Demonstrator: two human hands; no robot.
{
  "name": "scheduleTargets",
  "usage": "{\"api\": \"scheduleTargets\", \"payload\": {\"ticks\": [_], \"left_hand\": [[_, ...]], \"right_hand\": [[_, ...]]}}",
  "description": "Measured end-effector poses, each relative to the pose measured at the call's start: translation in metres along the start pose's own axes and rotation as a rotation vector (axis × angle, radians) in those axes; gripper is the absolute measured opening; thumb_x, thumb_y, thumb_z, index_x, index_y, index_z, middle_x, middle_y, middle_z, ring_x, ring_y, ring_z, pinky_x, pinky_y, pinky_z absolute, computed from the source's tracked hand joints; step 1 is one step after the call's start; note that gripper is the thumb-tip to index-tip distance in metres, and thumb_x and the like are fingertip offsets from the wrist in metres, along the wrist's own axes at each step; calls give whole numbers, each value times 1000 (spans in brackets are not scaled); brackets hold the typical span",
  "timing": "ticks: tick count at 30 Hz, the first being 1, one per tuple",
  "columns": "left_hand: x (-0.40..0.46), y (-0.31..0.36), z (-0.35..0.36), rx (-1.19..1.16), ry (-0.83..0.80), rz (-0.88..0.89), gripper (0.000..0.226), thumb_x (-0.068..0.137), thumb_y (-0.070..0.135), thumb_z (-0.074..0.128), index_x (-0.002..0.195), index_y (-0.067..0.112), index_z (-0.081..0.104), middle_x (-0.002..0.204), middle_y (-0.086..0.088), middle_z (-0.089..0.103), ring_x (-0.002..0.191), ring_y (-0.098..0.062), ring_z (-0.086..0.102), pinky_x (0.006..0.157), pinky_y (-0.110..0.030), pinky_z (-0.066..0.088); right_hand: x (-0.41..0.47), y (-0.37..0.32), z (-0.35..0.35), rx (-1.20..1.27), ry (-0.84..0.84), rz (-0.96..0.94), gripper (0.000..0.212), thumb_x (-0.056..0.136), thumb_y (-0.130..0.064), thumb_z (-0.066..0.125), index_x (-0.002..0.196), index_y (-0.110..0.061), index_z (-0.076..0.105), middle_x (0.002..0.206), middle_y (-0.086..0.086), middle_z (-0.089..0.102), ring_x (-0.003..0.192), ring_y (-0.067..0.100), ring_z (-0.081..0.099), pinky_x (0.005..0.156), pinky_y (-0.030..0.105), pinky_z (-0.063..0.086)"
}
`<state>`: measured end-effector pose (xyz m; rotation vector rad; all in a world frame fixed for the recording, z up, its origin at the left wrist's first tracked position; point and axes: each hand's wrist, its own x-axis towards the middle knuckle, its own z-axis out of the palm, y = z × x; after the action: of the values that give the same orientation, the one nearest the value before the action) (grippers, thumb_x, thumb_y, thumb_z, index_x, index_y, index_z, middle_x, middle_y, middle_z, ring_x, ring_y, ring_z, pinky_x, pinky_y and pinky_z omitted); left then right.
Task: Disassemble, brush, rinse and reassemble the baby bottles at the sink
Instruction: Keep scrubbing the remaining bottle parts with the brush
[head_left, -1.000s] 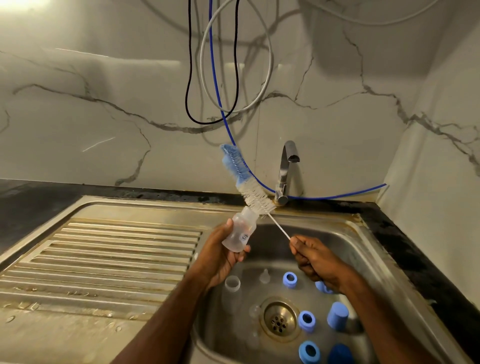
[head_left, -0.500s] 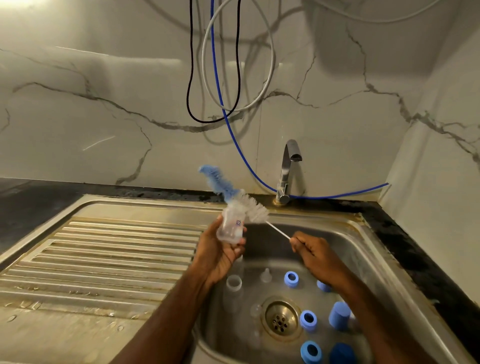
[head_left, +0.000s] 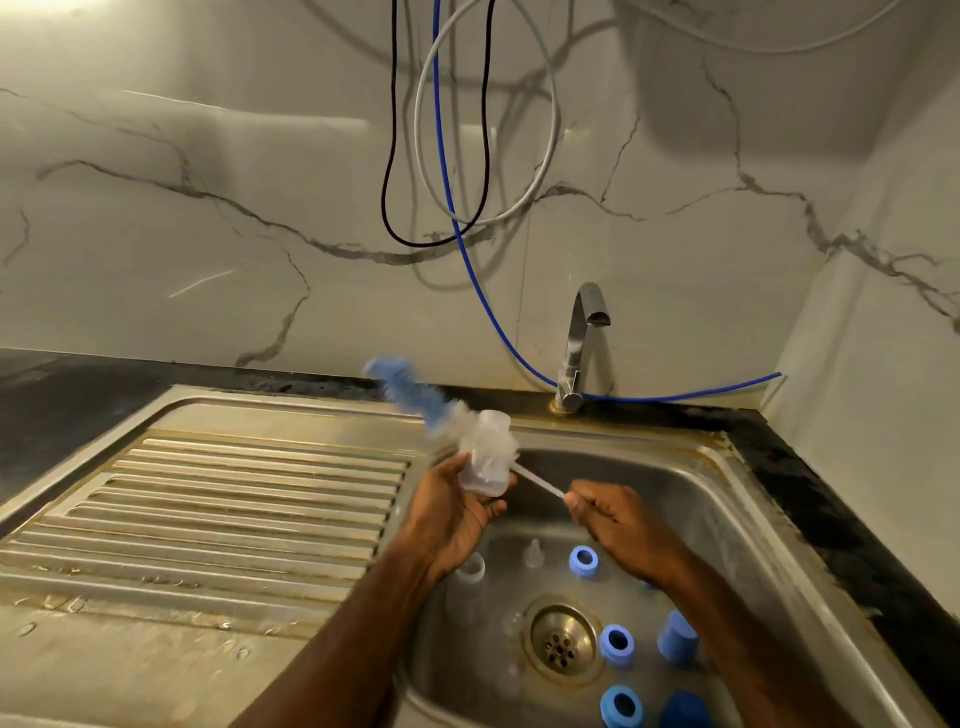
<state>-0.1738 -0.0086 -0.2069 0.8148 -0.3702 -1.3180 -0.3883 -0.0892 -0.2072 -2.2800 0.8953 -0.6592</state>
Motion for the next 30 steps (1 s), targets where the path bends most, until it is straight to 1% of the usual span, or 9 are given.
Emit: {"api": "scheduleTargets", "payload": {"ticks": [2, 6, 9, 13, 16, 19, 23, 28, 30], "left_hand": [[4, 3, -5, -42, 6, 38, 44, 95, 33, 51, 129, 5, 57, 118, -23, 66, 92, -30, 70, 75, -38, 58], [5, 5, -8, 1, -18, -37, 40, 102, 22, 41, 133, 0, 54, 117, -26, 67, 92, -31, 69, 75, -38, 57], [3, 4, -5, -16, -85, -32, 47, 88, 23, 56, 130, 2, 57, 116, -24, 67, 96, -32, 68, 76, -38, 58], [5, 12, -16, 3, -216, -32, 89, 61, 25, 91, 139, 4, 53, 132, -24, 62, 112, -34, 63, 94, -46, 51], [6, 6, -14, 9, -284, -54, 94, 64, 21, 92, 145, 5, 47, 144, -28, 51, 126, -40, 53, 114, -57, 37], [5, 7, -14, -28, -255, -44, 92, 66, 26, 88, 146, 5, 47, 136, -26, 58, 117, -37, 61, 100, -52, 51], [7, 14, -18, -115, -215, -129, 67, 84, 34, 50, 145, 6, 46, 136, -29, 58, 115, -41, 62, 83, -50, 59], [12, 11, -14, -71, -206, -55, 93, 61, 27, 91, 143, 10, 49, 137, -26, 59, 122, -42, 61, 88, -58, 57], [12, 14, -14, -69, -177, -30, 96, 57, 31, 94, 141, 12, 52, 136, -23, 61, 123, -42, 61, 90, -58, 56]], "right_hand": [[-1, 1, -3, -7, -51, 10, 34, 105, -28, 47, 72, -24, 54, 64, -6, 51, 60, 4, 47, 63, 25, 42], [1, 9, -5, 16, 156, 76, 32, 105, -30, 47, 75, -21, 57, 65, -3, 54, 59, 7, 48, 64, 33, 44], [1, 0, -1, 7, -10, 57, 33, 105, -29, 47, 76, -17, 59, 67, 0, 56, 62, 12, 51, 65, 31, 44], [-2, 7, -13, 204, 29, 74, 36, 105, -24, 48, 70, -22, 53, 60, -8, 47, 58, 8, 42, 60, 28, 38], [-1, 2, -4, 164, -2, 74, 35, 106, -27, 46, 72, -21, 55, 60, -9, 48, 58, 8, 43, 60, 26, 39], [0, 0, -9, 201, -95, 86, 39, 106, -25, 46, 67, -25, 51, 56, -12, 44, 55, 5, 39, 55, 18, 36], [-2, 15, -13, 210, 28, 132, 40, 105, -29, 48, 66, -25, 53, 57, -10, 44, 56, 7, 40, 57, 25, 37], [-1, -3, -11, 217, -106, 110, 40, 106, -22, 47, 66, -21, 50, 54, -10, 43, 52, 4, 38, 53, 18, 35], [-4, 2, -21, 263, -95, 126, 40, 105, -20, 47, 65, -18, 48, 54, -9, 40, 50, 3, 35, 52, 19, 33]]}}
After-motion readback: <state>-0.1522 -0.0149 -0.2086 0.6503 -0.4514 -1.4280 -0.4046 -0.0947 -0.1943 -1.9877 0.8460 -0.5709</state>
